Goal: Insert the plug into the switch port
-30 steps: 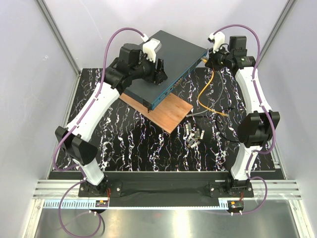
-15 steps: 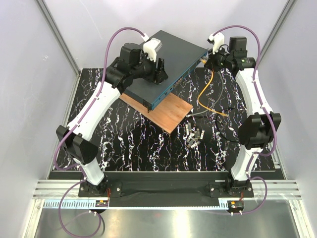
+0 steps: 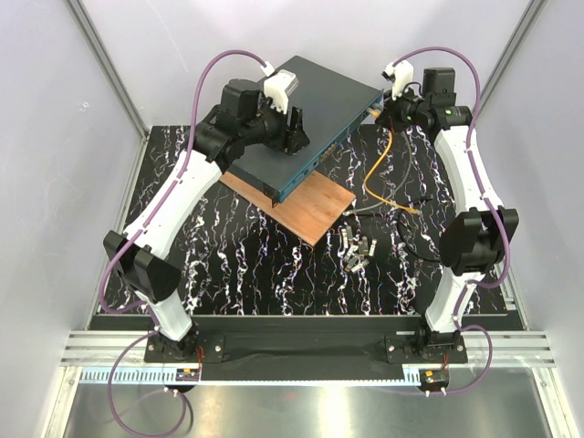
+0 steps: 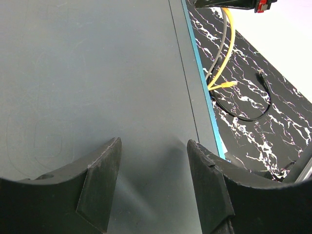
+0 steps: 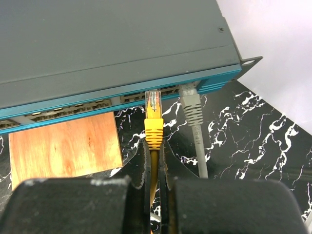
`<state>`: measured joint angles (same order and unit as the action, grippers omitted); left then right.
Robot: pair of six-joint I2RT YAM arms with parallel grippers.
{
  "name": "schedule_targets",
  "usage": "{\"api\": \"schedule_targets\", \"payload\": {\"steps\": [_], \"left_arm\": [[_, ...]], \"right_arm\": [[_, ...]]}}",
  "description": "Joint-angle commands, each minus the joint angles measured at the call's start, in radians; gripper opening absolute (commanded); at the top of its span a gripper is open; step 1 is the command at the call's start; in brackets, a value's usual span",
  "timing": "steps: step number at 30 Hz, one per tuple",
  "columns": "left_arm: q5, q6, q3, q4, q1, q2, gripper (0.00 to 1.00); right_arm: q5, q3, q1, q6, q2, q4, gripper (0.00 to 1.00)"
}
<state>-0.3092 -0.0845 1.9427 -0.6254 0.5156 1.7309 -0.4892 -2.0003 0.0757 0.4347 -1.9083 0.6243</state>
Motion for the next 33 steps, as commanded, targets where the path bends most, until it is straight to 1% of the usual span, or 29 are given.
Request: {"api": "schedule_targets", "payload": {"steps": [1,4,10,16,22,29,33], "left_arm": [[-0.019,-0.008,0.035,0.033,-0.005,0.001,0.61],[-0.016,-0.004,0.033,0.033,-0.006,-0.001,0.61],[-0.016,-0.004,0.032,0.035,-0.006,-0.001,0.61],[-0.022,-0.008,0.035,0.038,-0.006,0.001,0.62],[-0.022,-0.008,0.03,0.036,-0.006,-0.002,0.62],[-0.022,-0.006,0.018,0.041,-0.006,-0.005,0.62],[-0.024,-0.006,0.021,0.036,-0.005,-0.004,0.62]], "right_arm": [[-0.072,0.008,0.012,0.006,0.071,-0.066,0.0],[-0.08,0.02,0.012,0.012,0.078,-0.075,0.0],[-0.072,-0.011,0.013,0.002,0.066,-0.081,0.0],[0.0,-0.031,0.012,0.019,0.048,-0.118,0.0],[0.023,-0.051,0.01,0.045,0.023,-0.11,0.0],[-0.074,-0.028,0.009,0.026,0.032,-0.115,0.0],[-0.094,-0.025,0.012,0.018,0.009,-0.121,0.0]]}}
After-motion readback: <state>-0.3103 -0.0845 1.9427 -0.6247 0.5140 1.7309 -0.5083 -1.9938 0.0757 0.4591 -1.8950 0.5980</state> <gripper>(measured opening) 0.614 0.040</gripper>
